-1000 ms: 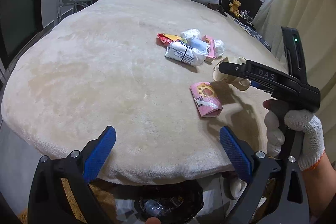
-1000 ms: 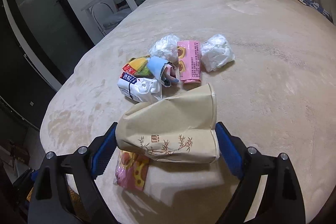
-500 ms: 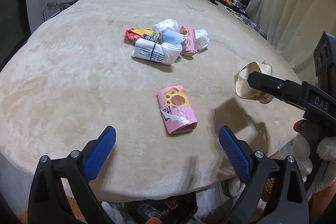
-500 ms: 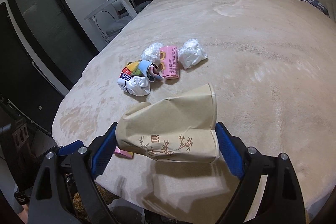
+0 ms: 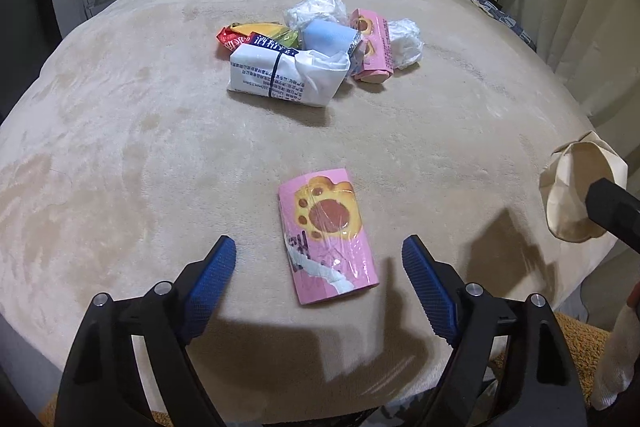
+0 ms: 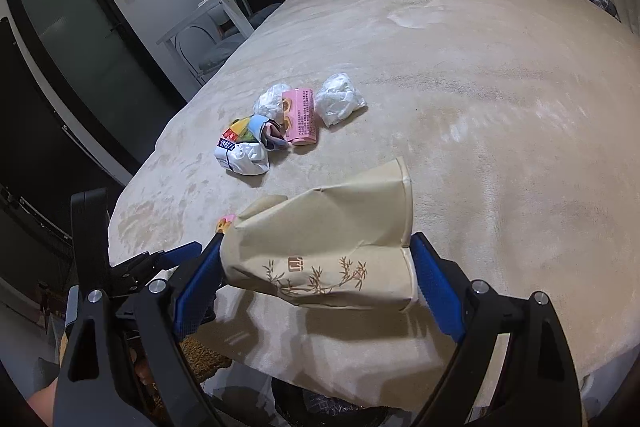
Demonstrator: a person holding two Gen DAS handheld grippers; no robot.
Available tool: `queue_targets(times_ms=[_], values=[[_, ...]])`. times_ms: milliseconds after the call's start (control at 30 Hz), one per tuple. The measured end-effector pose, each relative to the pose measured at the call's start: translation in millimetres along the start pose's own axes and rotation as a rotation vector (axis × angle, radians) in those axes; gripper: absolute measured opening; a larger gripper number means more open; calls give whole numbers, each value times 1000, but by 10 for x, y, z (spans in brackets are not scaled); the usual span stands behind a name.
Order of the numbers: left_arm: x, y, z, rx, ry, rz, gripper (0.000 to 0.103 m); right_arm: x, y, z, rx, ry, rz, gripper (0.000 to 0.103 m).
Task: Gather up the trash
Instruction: 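Grasp the beige paper bag with the right tool while the left tool grasps the pink paw wrapper, then carry the paper bag and pink wrapper down over the trash bin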
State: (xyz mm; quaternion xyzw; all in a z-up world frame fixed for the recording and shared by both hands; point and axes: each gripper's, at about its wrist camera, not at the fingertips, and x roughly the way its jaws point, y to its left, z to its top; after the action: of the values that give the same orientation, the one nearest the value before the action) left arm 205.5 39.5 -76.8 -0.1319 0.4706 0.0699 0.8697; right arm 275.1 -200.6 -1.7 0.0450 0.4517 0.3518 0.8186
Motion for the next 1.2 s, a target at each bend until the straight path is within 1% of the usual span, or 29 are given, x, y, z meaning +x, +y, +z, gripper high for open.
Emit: queue_targets(times_ms=[33, 67, 133, 200, 400, 633, 767, 867, 1033, 1200], values=[[10, -7, 5, 3, -2, 17, 70, -6, -7, -9, 1, 3, -1, 88], [21, -8, 8, 4, -3, 35, 65, -9, -12, -17, 2, 5, -3, 88], [24, 7, 6, 8, -7, 65, 45, -21, -23, -34, 5, 8, -1, 88], [5, 44, -4, 5, -17, 75, 39, -30, -28, -51, 4, 9, -4, 88], [-95, 109, -48, -9, -43, 52, 36, -24, -43, -97, 12, 17, -8, 88], [-189, 121, -59, -8, -55, 21, 35, -18, -22, -156, 5, 16, -15, 88], [-273, 133, -69, -11, -76, 3, 35, -37, -36, -225, 11, 8, -5, 88], [-350, 157, -97, -21, -88, -15, 35, -74, 1, -291, -10, -12, -39, 88], [-531, 162, -203, -18, -117, -43, 35, -128, 84, -415, -43, -30, -53, 88], [-729, 154, -397, -9, -143, -73, 35, -171, 161, -596, -59, -28, -40, 88]])
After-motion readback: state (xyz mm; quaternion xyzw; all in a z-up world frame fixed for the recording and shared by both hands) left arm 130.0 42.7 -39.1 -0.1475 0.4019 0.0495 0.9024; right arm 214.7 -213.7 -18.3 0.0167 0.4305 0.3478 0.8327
